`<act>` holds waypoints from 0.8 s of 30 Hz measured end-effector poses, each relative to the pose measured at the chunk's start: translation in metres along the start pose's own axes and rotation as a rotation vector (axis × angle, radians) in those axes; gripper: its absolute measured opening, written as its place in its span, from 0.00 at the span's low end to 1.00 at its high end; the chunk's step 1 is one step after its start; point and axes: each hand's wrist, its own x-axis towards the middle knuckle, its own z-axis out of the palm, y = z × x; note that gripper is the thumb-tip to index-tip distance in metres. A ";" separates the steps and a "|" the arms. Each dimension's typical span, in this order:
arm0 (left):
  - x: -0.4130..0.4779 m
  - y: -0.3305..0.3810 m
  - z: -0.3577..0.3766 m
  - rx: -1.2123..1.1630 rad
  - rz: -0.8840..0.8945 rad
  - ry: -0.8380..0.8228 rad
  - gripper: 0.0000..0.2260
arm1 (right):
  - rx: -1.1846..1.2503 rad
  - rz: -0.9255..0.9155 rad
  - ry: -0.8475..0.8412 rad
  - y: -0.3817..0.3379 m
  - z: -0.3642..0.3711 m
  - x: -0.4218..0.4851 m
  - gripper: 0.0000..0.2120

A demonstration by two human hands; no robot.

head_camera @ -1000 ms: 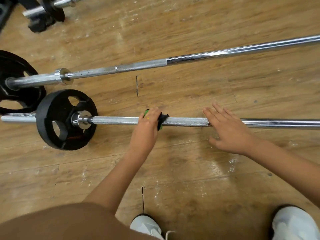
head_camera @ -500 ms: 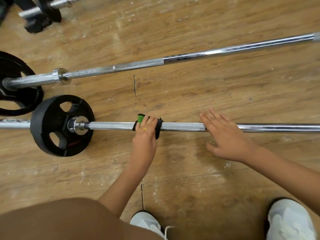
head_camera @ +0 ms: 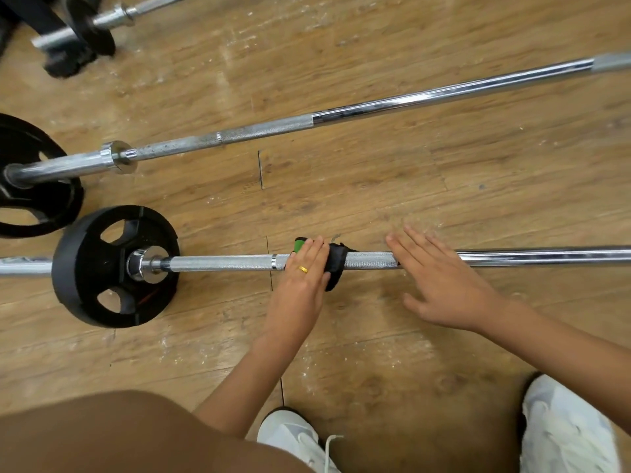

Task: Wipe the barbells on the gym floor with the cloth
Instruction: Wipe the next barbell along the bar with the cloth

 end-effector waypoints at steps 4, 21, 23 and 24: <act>-0.005 -0.007 -0.003 0.077 0.037 -0.026 0.31 | 0.008 -0.005 -0.008 -0.003 0.000 -0.003 0.45; -0.034 -0.004 -0.017 0.058 -0.009 -0.031 0.22 | 0.058 -0.029 -0.049 -0.020 -0.007 -0.027 0.45; -0.040 -0.010 -0.019 0.061 0.021 -0.036 0.25 | 0.065 -0.037 -0.057 -0.023 -0.008 -0.032 0.45; -0.042 -0.013 -0.021 0.061 0.027 -0.038 0.25 | 0.065 -0.036 -0.076 -0.024 -0.007 -0.035 0.45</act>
